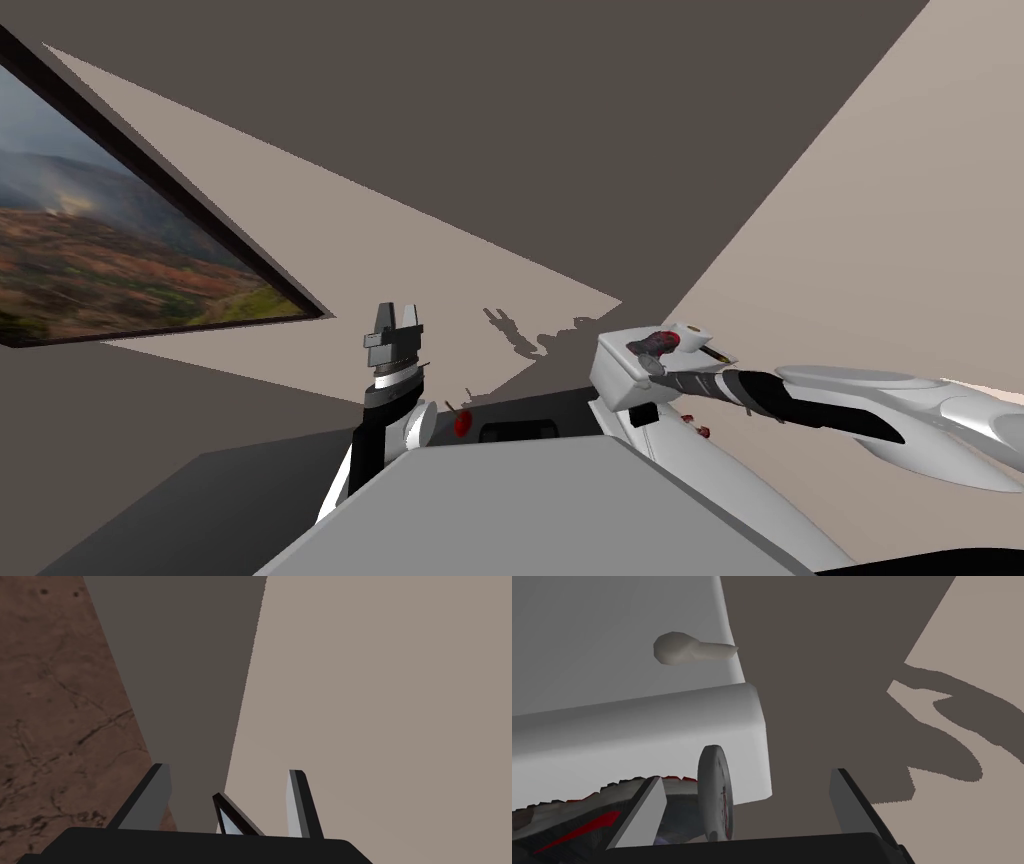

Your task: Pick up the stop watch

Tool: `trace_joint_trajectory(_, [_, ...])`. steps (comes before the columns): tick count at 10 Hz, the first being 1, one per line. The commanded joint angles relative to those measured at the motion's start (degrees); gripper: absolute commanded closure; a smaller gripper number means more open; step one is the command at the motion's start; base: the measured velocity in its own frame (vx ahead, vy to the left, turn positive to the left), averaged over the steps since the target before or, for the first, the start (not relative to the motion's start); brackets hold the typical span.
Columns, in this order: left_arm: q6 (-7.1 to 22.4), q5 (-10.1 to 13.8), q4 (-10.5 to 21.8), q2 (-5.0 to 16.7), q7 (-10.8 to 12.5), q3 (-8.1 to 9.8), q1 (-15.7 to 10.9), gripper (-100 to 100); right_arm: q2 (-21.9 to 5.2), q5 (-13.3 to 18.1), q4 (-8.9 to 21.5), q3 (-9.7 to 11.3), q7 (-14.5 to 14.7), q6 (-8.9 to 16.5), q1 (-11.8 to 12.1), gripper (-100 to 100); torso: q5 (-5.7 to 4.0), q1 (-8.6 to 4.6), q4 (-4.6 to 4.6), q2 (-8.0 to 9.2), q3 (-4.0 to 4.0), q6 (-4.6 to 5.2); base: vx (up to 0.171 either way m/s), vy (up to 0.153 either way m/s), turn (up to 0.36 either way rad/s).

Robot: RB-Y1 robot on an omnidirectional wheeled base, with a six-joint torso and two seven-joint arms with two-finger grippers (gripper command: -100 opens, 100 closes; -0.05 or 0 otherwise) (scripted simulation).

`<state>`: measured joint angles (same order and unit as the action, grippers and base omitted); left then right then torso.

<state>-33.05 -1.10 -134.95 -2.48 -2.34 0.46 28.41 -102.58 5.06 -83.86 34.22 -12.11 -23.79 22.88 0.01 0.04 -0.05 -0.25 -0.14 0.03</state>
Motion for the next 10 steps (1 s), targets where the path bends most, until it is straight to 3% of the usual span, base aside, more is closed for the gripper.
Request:
trace_joint_trajectory(1, [0.0, 0.0, 0.0, 0.0, 0.0, 0.0, 0.0, 0, -2.2, 0.4, 1.5, 0.7, 0.4, -0.1, 0.2, -100, 0.0, 0.0, 0.0, 0.0, 0.0, 0.0, 0.089, -0.007, 0.195])
trace_joint_trajectory(4, [0.0, 0.0, 0.0, 0.0, 0.0, 0.0, 0.0, 0, -3.4, 0.3, 1.7, 0.9, 0.5, 0.1, 0.4, -100, -0.01, 0.05, -0.01, -0.01, -0.01, 0.05, 0.054, 0.001, 0.062])
trace_joint_trajectory(5, [0.0, 0.0, 0.0, 0.0, 0.0, 0.0, 0.0, 0, -3.6, 0.1, 1.7, 0.9, 0.7, 0.2, 0.5, 0, -0.03, 0.03, 0.02, 0.12, 0.06, 0.07, 0.006, 0.0, -0.002])
trace_joint_trajectory(6, [0.0, 0.0, 0.0, 0.0, 0.0, 0.0, 0.0, 0, -2.3, 0.2, 2.7, 1.1, 0.4, 0.7, 0.7, -100, -0.02, 0.03, 0.05, 0.22, 0.12, 0.08, -0.028, -0.003, 0.179])
trace_joint_trajectory(9, [0.0, 0.0, 0.0, 0.0, 0.0, 0.0, 0.0, 0, 0.3, 0.2, 4.8, 1.5, -0.1, 1.6, 1.0, -100, -0.05, -0.03, 0.11, 0.5, 0.29, 0.07, -0.057, -0.012, 0.21])
trace_joint_trajectory(10, [0.0, 0.0, 0.0, 0.0, 0.0, 0.0, 0.0, 0, -0.4, -0.1, 4.1, 1.3, 0.2, 1.5, 1.1, -100, -0.04, -0.03, 0.12, 0.5, 0.29, 0.05, -0.024, -0.008, 0.044])
